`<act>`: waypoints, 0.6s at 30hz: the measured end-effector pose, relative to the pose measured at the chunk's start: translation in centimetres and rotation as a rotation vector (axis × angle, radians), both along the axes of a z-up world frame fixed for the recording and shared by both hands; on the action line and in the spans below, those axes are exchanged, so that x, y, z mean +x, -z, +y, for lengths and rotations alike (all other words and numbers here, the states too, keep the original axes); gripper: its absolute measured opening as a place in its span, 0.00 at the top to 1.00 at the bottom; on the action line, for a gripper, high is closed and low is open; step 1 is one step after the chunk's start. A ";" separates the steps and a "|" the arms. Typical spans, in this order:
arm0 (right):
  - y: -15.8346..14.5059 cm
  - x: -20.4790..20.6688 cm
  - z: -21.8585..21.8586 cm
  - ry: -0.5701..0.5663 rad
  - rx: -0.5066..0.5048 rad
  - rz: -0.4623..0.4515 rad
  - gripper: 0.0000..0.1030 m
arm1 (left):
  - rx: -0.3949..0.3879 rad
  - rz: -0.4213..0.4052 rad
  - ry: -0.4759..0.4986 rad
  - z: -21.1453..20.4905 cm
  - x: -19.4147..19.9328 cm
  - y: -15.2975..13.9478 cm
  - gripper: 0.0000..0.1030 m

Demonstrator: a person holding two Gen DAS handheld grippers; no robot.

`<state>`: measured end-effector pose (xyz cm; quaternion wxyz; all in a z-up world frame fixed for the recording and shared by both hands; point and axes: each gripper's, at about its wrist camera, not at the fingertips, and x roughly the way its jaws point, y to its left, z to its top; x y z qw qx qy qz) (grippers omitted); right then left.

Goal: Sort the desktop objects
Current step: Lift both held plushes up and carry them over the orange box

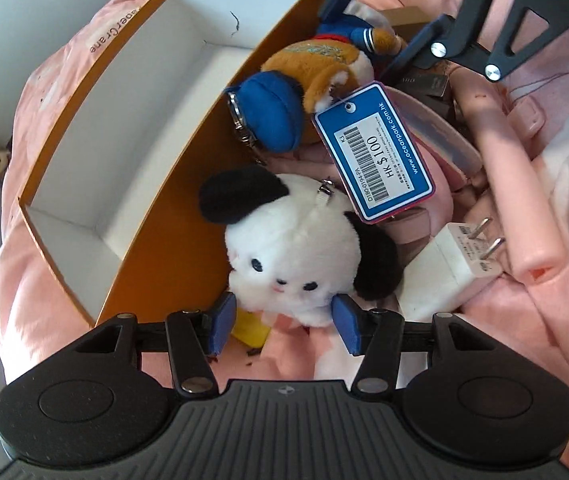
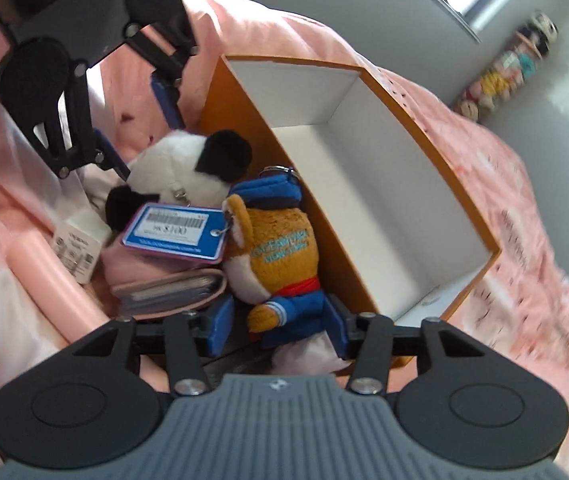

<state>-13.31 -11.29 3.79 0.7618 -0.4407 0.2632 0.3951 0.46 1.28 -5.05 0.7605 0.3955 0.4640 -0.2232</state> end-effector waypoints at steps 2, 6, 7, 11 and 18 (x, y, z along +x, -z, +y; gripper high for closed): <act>0.4 0.2 0.3 -0.029 -0.026 -0.016 0.50 | 0.012 -0.011 0.020 0.1 0.1 0.5 0.36; 1.3 0.6 0.6 -0.073 -0.072 -0.050 0.49 | 0.027 -0.019 0.053 0.4 0.7 1.4 0.33; 1.5 0.7 0.7 -0.076 -0.080 -0.056 0.49 | 0.028 -0.017 0.060 0.4 0.9 1.5 0.32; 1.9 0.9 0.9 -0.068 -0.066 -0.049 0.49 | 0.022 0.000 0.067 0.5 2.1 1.9 0.27; 1.7 0.5 0.3 -0.031 -0.009 -0.044 0.55 | -0.053 0.008 -0.013 1.9 3.3 1.4 0.38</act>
